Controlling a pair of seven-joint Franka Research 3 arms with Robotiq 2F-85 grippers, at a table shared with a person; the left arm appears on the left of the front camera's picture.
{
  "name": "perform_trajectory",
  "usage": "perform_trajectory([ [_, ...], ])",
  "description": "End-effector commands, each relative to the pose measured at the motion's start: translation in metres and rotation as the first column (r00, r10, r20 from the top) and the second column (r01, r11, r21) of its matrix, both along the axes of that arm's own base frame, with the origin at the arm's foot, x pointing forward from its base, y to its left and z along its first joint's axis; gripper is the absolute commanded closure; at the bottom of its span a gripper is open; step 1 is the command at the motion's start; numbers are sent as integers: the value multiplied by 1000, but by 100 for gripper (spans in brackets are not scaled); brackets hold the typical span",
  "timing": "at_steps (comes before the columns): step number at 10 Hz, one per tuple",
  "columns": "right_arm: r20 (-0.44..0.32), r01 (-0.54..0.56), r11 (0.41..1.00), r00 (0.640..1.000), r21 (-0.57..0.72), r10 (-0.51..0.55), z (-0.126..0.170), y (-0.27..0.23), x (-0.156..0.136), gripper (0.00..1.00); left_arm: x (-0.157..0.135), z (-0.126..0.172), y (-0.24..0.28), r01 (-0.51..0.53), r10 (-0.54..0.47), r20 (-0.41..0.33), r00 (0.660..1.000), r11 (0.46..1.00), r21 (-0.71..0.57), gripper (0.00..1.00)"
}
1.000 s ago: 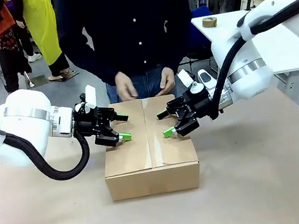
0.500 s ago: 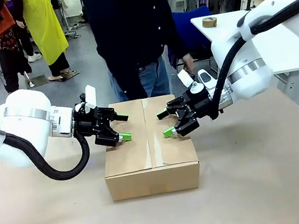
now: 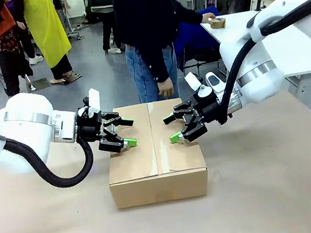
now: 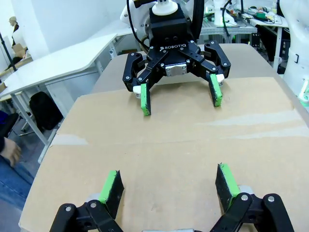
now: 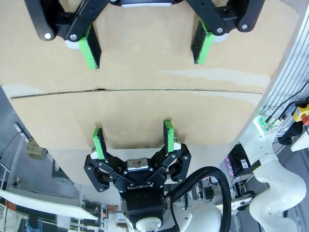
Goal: Pack the gift set into the box.
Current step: Press and hold the closed box until the human finishes sealing it.
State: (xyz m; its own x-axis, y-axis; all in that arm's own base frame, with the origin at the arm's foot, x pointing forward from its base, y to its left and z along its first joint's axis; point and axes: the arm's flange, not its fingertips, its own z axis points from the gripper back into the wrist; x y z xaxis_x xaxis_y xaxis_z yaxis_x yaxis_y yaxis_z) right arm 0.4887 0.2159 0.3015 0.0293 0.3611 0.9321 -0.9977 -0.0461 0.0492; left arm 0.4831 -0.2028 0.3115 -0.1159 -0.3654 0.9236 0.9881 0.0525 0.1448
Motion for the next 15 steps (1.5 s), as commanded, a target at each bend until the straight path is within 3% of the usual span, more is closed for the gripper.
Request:
perform_trajectory([
  [1,8,2,1000,1000,1,-2,-3,0,-2,0,-1,-2,0,-4,4,-3,1000,1000,3,0],
  [15,8,2,1000,1000,1,-2,-3,0,-2,0,-1,-2,0,-4,4,-3,1000,1000,3,0],
])
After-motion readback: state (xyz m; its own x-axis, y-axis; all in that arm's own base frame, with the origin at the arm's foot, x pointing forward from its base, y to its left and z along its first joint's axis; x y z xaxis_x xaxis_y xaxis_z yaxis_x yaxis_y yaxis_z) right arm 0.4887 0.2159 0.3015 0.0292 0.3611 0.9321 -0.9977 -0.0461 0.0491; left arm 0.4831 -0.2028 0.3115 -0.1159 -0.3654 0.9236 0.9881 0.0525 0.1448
